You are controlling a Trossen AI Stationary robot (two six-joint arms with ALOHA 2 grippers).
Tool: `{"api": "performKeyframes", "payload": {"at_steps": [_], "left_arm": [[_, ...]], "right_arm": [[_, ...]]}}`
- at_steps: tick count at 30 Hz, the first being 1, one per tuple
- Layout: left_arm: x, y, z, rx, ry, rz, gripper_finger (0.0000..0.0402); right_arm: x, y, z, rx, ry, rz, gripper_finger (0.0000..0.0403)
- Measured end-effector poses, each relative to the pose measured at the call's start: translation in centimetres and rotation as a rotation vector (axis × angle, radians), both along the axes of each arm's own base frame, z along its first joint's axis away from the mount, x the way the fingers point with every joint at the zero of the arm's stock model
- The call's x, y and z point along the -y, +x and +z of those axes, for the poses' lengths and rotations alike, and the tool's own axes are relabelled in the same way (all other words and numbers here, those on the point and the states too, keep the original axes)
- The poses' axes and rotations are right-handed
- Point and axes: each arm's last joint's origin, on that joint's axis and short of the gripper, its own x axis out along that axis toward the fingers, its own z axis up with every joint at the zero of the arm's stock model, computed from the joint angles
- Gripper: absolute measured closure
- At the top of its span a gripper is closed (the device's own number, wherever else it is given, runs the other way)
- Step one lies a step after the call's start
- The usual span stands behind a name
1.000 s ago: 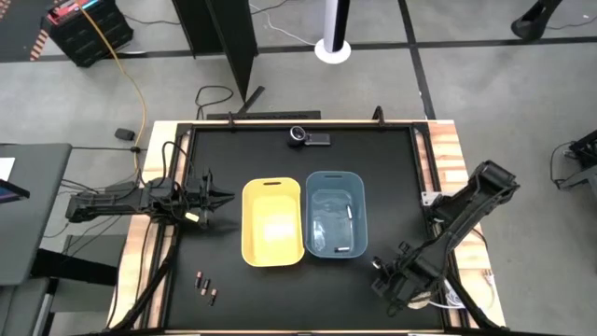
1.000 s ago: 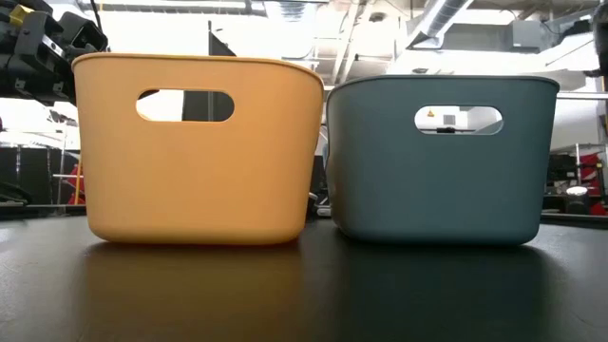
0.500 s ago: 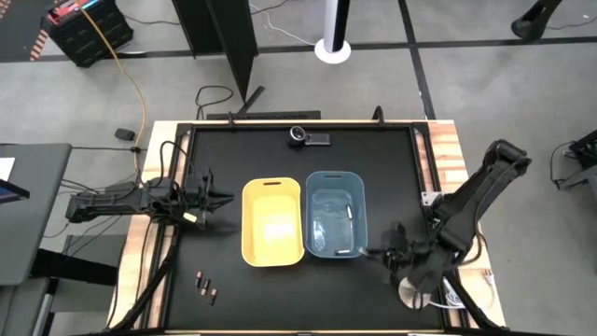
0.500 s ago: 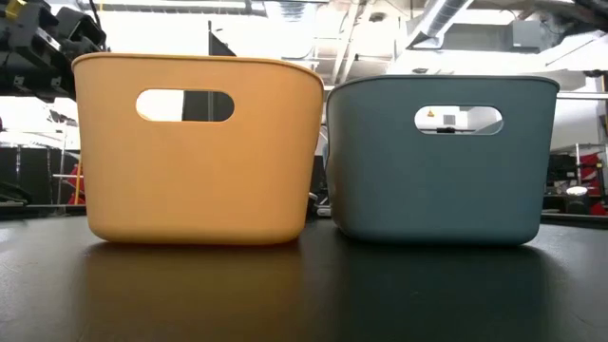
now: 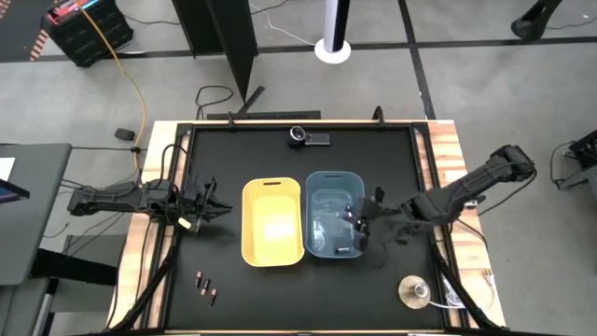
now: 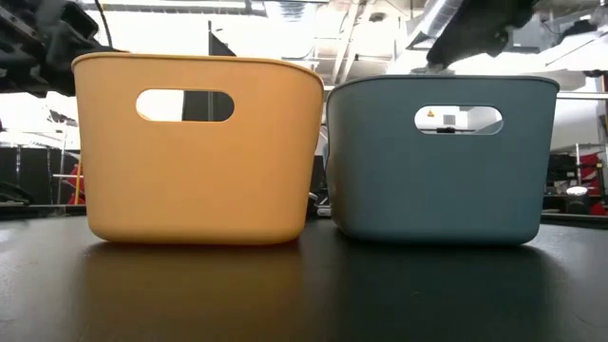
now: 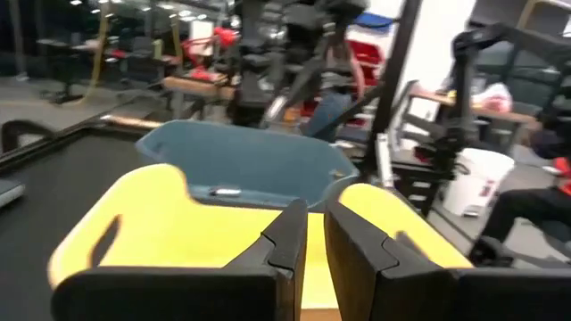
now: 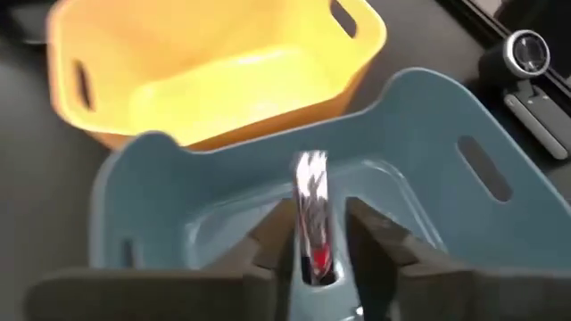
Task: Sort batteries
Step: Put the silver battery into the blue bin, then put the left black battery into the yellow bin
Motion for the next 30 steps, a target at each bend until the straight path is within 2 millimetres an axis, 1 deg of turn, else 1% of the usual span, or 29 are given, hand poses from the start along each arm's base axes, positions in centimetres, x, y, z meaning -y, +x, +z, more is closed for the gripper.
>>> {"api": "performKeyframes", "payload": {"at_steps": [3, 5, 7, 9, 11, 13, 16, 19, 24, 27, 30], "left_arm": [[0.4, -0.1, 0.6, 0.055, 0.011, -0.042, 0.0356], [0.6, -0.2, 1.1, 0.113, 0.005, -0.067, 0.0341], [0.8, -0.4, 1.7, 0.177, -0.017, -0.092, 0.032], [1.0, -0.6, 2.3, 0.235, -0.038, -0.116, 0.0296], [1.2, -0.7, 2.6, 0.257, -0.045, -0.13, 0.0271], [1.3, -0.6, 2.4, 0.235, -0.05, -0.115, 0.0249], [1.3, 0.0, 1.7, 0.145, -0.078, 0.009, 0.023], [1.3, 0.7, 1.4, 0.078, -0.083, 0.117, 0.0227], [1.7, 2.4, 3.4, -0.003, -0.065, 0.18, 0.0235], [2.2, 3.9, 4.5, -0.144, -0.065, 0.189, 0.024], [3.0, 5.2, 5.4, -0.351, -0.049, 0.158, 0.0247]], "right_arm": [[1.0, 0.6, -0.3, -0.026, -0.028, -0.015, 0.0227], [1.4, 0.8, -0.3, -0.035, -0.047, -0.014, 0.019], [1.7, 0.9, -0.1, -0.018, -0.063, -0.016, 0.0162], [1.8, 0.9, 0.3, 0.003, -0.088, -0.008, 0.0146], [1.4, 0.9, 0.9, 0.051, -0.107, 0.013, 0.0141], [0.7, 0.8, 1.3, 0.094, -0.141, 0.025, 0.014], [-0.4, 0.6, 1.9, 0.148, -0.214, 0.039, 0.0139], [-1.2, 0.5, 2.5, 0.226, -0.249, 0.014, 0.0139], [-2.1, 0.3, 3.1, 0.294, -0.266, -0.007, 0.0139], [-2.3, 0.5, 2.4, 0.335, -0.247, -0.019, 0.0139], [-2.8, 0.9, 0.9, 0.368, -0.228, -0.021, 0.0139]]}}
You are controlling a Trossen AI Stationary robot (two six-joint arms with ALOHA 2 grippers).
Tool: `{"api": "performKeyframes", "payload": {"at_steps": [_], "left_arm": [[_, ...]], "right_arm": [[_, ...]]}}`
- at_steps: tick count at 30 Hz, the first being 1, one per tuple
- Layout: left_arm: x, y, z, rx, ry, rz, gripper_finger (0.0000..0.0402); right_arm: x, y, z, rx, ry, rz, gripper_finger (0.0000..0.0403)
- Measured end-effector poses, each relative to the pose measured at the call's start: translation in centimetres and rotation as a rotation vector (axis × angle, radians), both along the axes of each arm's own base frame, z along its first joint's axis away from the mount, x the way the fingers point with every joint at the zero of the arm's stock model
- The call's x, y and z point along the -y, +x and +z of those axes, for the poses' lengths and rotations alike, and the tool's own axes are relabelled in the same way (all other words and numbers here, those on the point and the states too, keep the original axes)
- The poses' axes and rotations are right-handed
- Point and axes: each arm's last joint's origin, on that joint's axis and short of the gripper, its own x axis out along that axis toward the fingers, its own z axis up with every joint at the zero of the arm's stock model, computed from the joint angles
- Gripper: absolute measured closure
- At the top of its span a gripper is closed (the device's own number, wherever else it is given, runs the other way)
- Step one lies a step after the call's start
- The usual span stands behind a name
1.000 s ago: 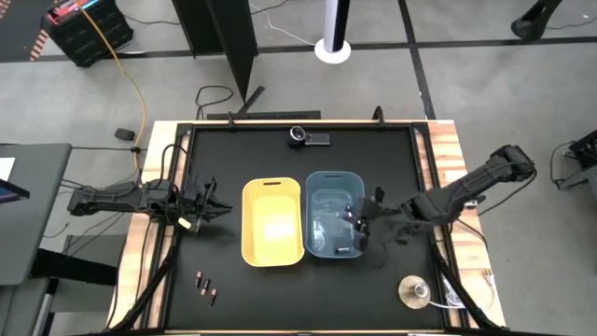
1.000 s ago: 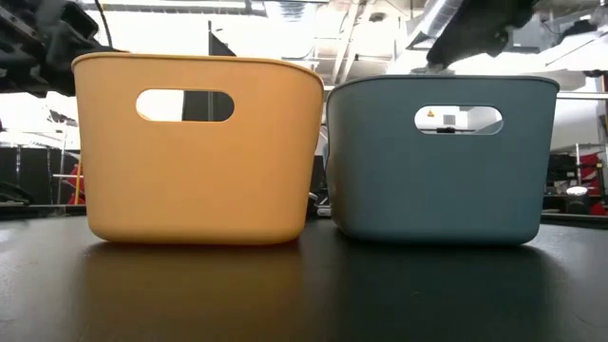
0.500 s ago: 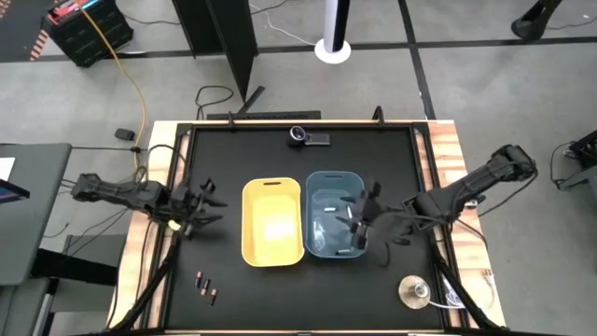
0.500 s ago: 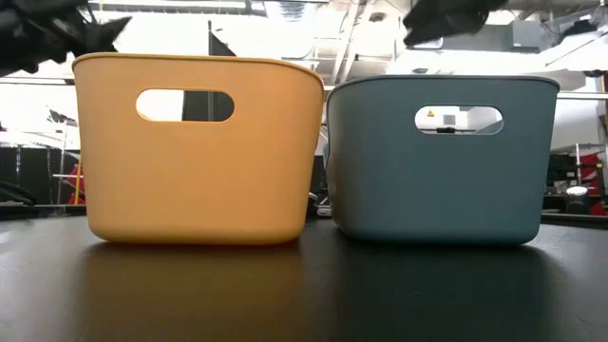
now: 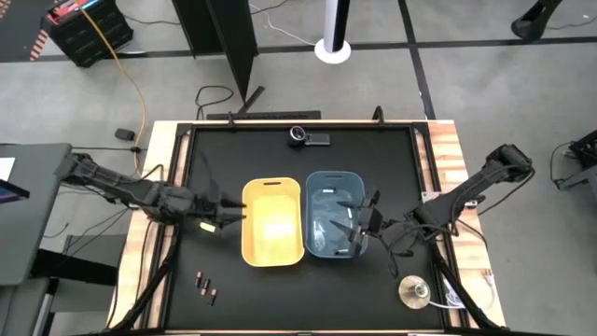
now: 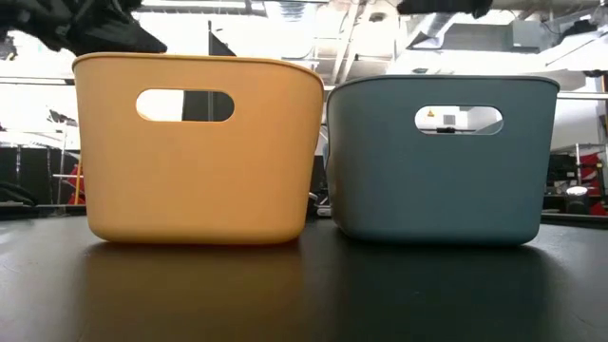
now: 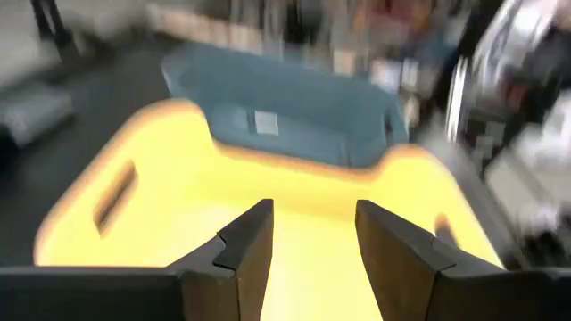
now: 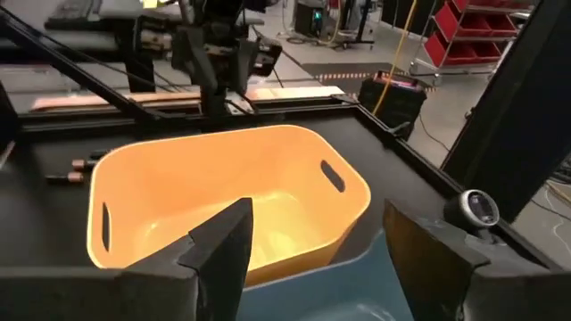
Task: Sort batteries
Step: Put the left black battery into the yellow bin
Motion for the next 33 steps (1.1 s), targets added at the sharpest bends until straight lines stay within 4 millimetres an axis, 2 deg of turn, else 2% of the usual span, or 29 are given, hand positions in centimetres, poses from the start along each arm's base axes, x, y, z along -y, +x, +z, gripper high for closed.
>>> {"api": "performKeyframes", "payload": {"at_steps": [5, 10, 12, 18, 23, 28, 33], "left_arm": [[1.8, 1.1, 2.4, -0.327, -0.053, -0.037, 0.0262], [3.7, 1.1, 4.5, -0.588, -0.139, 0.017, 0.0273], [4.4, 0.8, 4.8, -0.672, -0.192, 0.068, 0.0275], [7.6, 0.0, 2.8, -0.927, -0.403, 0.219, 0.0276], [10.8, -0.3, 1.0, -1.033, -0.54, 0.313, 0.0276], [13.0, -0.6, -0.6, -1.126, -0.654, 0.469, 0.0276], [14.8, -0.9, -2.7, -1.294, -0.71, 0.629, 0.0268]], "right_arm": [[-0.1, 0.1, -2.3, -0.019, -0.011, 0.002, 0.0139], [0.2, 0.2, -2.1, -0.004, -0.011, -0.009, 0.0139], [0.2, 0.2, -2.1, -0.004, -0.018, -0.004, 0.0139], [0.2, 0.1, -2.0, -0.014, -0.041, 0.003, 0.0139], [0.2, 0.1, -2.0, -0.028, -0.073, 0.012, 0.0139], [0.3, 0.2, -2.0, -0.038, -0.1, 0.015, 0.0139], [0.6, 0.3, -1.9, -0.039, -0.111, 0.006, 0.0139]]}}
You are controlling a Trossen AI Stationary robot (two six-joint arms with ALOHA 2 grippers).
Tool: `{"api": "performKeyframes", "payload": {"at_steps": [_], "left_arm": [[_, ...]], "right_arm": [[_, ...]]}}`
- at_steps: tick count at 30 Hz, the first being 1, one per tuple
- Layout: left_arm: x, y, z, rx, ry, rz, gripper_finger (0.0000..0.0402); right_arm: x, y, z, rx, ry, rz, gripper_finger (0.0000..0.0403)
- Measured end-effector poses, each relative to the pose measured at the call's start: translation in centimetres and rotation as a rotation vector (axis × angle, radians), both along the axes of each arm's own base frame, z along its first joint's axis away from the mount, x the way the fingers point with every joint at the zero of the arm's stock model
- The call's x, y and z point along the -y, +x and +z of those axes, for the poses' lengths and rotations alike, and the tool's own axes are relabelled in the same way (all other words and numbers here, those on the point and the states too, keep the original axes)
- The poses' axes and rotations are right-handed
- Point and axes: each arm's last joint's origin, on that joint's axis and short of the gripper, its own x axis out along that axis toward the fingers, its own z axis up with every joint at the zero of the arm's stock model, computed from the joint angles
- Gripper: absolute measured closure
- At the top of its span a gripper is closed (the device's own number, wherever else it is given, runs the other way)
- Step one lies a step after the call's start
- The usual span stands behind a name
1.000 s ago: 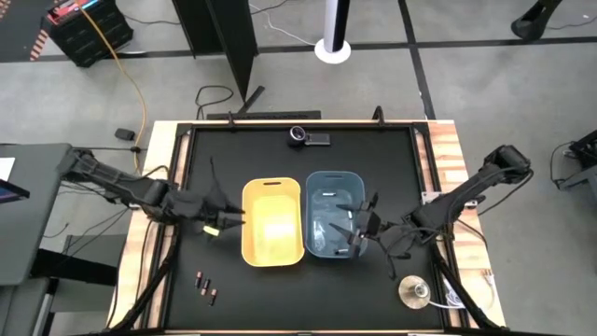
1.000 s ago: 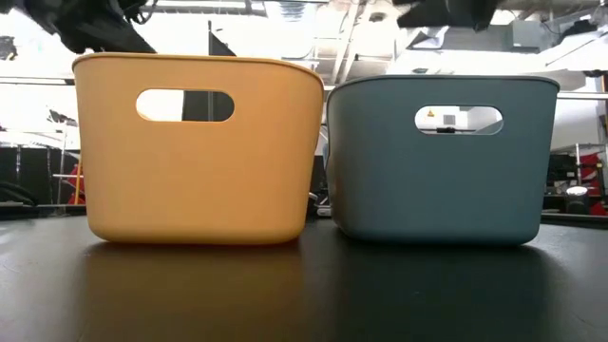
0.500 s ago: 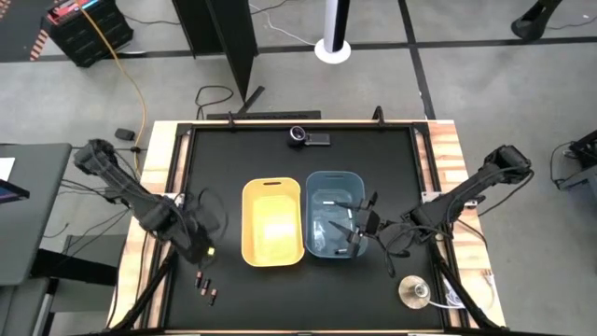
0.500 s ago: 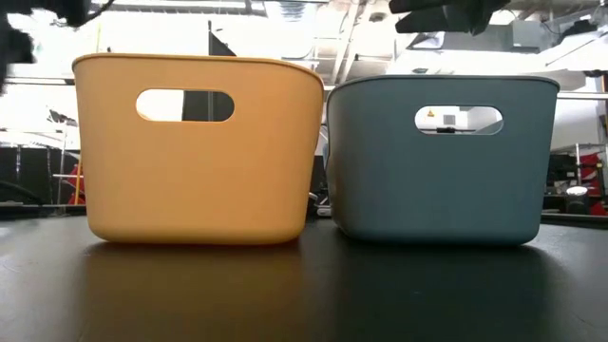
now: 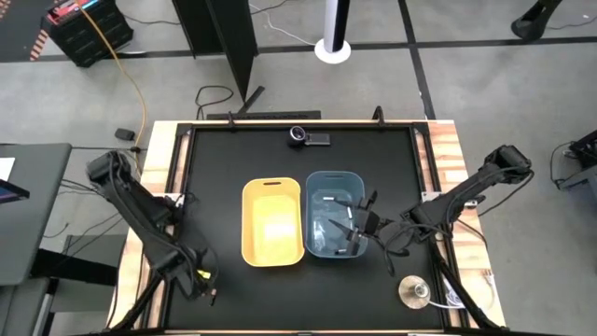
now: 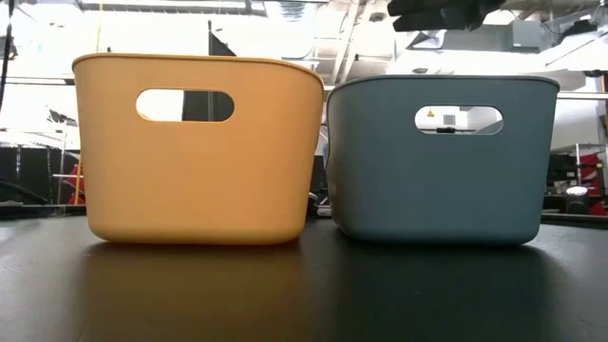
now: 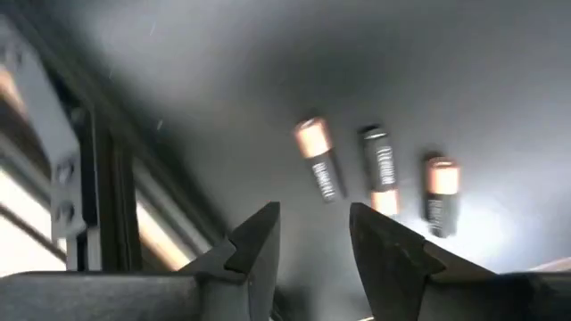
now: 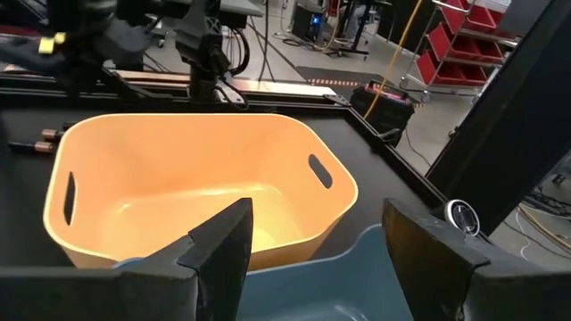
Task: Sort batteries
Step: Put the left black battery into the yellow bin
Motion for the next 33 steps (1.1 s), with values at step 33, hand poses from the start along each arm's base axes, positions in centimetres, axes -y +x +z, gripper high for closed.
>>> {"api": "performKeyframes", "payload": {"at_steps": [33], "left_arm": [[3.0, -0.1, -3.7, 0.002, 0.104, 0.105, 0.0222]], "right_arm": [[-1.9, -0.8, -0.3, 0.012, 0.067, 0.074, 0.0139]]}}
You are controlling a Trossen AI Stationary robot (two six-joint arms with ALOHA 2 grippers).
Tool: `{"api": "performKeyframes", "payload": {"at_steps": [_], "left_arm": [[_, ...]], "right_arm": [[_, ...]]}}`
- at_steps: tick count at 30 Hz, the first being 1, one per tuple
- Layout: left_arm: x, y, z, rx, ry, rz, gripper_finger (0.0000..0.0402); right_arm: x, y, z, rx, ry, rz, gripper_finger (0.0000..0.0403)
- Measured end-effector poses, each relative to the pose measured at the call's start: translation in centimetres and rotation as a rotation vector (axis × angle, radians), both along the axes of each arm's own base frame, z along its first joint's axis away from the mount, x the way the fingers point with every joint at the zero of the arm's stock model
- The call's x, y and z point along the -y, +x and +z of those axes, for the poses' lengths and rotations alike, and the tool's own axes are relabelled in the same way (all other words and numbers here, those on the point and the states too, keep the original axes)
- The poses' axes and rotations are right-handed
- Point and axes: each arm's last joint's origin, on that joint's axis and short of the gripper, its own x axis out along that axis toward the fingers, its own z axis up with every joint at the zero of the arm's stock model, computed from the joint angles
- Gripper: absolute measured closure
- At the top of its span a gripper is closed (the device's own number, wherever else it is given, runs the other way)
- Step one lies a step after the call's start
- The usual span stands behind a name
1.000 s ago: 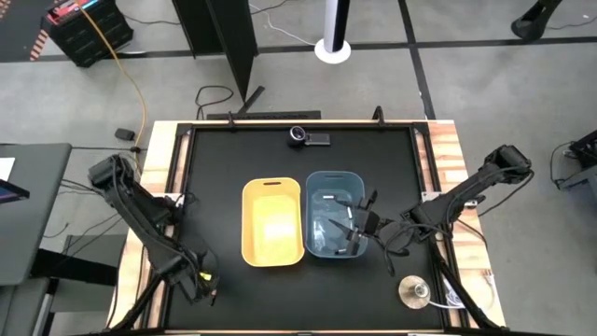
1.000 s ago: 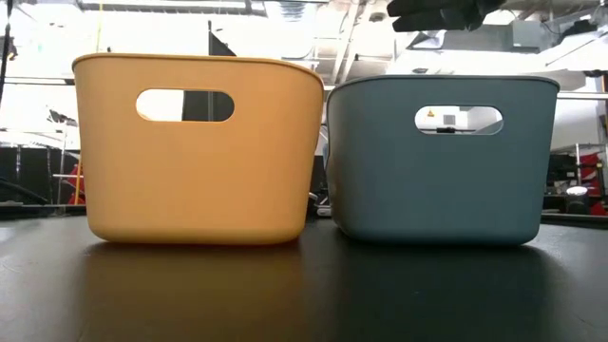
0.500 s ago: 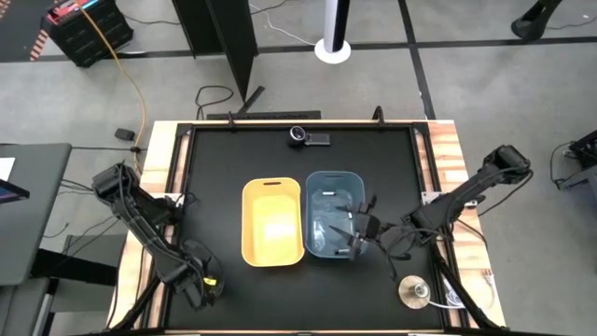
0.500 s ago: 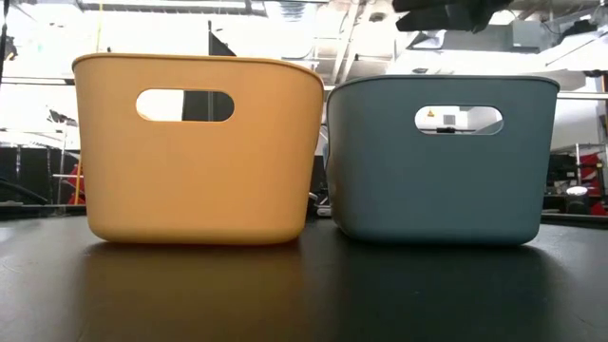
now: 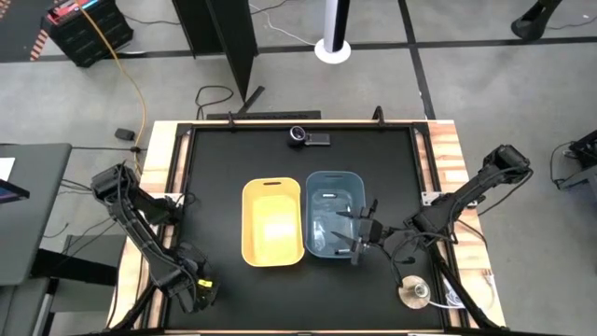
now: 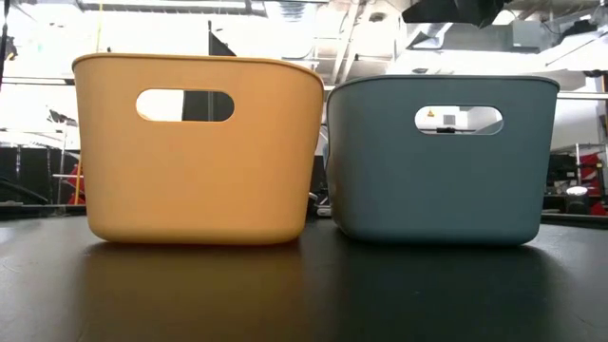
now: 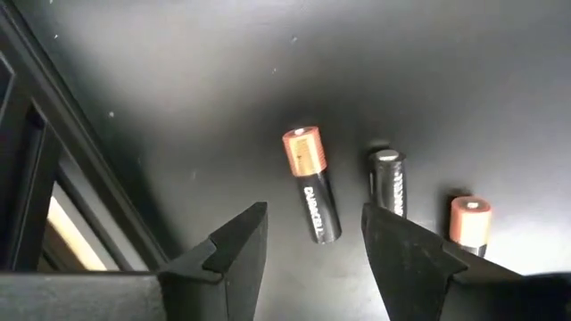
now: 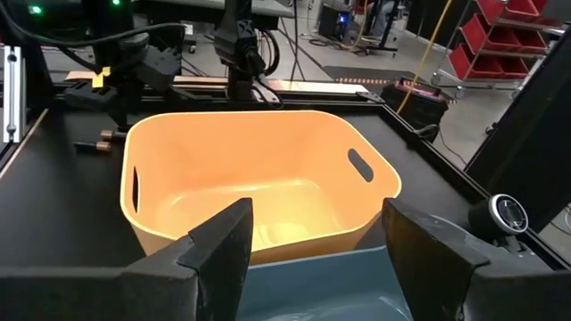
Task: Sort batteries
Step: Put the left black battery into the yellow bin
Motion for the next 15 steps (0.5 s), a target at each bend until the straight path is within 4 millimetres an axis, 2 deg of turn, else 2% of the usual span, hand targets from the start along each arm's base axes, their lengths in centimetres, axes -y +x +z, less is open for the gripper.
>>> {"api": "performKeyframes", "payload": {"at_steps": [15], "left_arm": [[-0.8, -0.5, -1.2, -0.02, 0.035, 0.018, 0.0228]], "right_arm": [[0.0, 0.0, 0.0, 0.001, 0.0, -0.001, 0.0139]]}}
